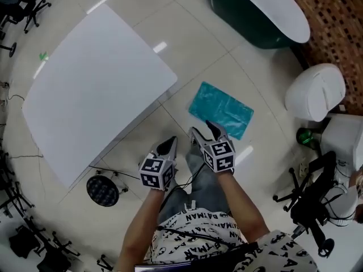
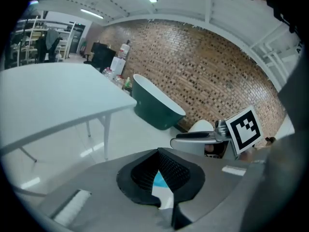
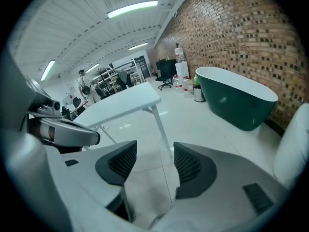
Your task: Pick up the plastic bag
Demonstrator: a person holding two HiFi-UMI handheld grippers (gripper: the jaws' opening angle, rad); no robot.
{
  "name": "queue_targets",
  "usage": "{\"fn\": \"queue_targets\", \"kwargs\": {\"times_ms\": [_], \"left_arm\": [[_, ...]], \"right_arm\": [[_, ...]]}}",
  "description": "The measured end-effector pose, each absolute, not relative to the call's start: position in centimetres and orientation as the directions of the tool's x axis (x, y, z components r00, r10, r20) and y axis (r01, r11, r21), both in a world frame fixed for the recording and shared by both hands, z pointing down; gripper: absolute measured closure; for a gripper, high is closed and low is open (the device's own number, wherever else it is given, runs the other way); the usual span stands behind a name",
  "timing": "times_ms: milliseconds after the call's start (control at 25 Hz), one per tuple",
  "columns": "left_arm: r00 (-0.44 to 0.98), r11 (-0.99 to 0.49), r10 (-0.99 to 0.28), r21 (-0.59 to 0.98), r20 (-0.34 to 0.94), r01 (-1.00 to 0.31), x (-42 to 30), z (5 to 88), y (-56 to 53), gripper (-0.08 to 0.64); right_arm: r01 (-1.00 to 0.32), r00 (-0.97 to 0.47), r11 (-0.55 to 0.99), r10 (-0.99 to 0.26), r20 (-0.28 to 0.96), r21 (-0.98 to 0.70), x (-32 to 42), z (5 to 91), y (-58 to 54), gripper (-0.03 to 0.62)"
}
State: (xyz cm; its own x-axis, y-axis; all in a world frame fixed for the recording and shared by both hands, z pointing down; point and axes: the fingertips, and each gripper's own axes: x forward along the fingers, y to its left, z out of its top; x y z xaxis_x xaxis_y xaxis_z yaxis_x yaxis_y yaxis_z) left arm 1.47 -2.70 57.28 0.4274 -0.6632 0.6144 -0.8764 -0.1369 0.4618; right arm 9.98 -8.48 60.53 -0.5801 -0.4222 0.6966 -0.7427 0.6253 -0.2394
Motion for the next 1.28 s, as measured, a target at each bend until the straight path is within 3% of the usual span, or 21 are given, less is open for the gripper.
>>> {"fn": "queue_targets", "kwargs": {"times_ms": [480,560,800,1280], "left_arm": [[0.450,-0.132,-0.505,0.449,0.737,-0.884,7.5,79.2,-7.2,0.560],[0.455,-0.143,-0.477,0.444,0.752,-0.884,8.2,82.9,-7.6,0.560],[0.455,-0.141,-0.422,0.439,0.784,-0.887,10.4,94.3,-8.6,0.560],[0.440,-0.122,-0.380,0.427,0.814,-0.896,9.4,110.5,-9.3,0.560]], "right_arm": [[-0.758,-0.390,0.641,-0.303,0.869,-0.117,18.5,86.7,-10.6,0.339],[-0.755,-0.371,0.647,-0.286,0.884,-0.107,18.9,91.4,-10.7,0.292],[-0.741,-0.310,0.666,-0.225,0.924,-0.086,20.3,105.8,-10.3,0.264],[-0.685,-0.264,0.726,-0.180,0.948,-0.053,19.3,125.0,-10.8,0.262]]}}
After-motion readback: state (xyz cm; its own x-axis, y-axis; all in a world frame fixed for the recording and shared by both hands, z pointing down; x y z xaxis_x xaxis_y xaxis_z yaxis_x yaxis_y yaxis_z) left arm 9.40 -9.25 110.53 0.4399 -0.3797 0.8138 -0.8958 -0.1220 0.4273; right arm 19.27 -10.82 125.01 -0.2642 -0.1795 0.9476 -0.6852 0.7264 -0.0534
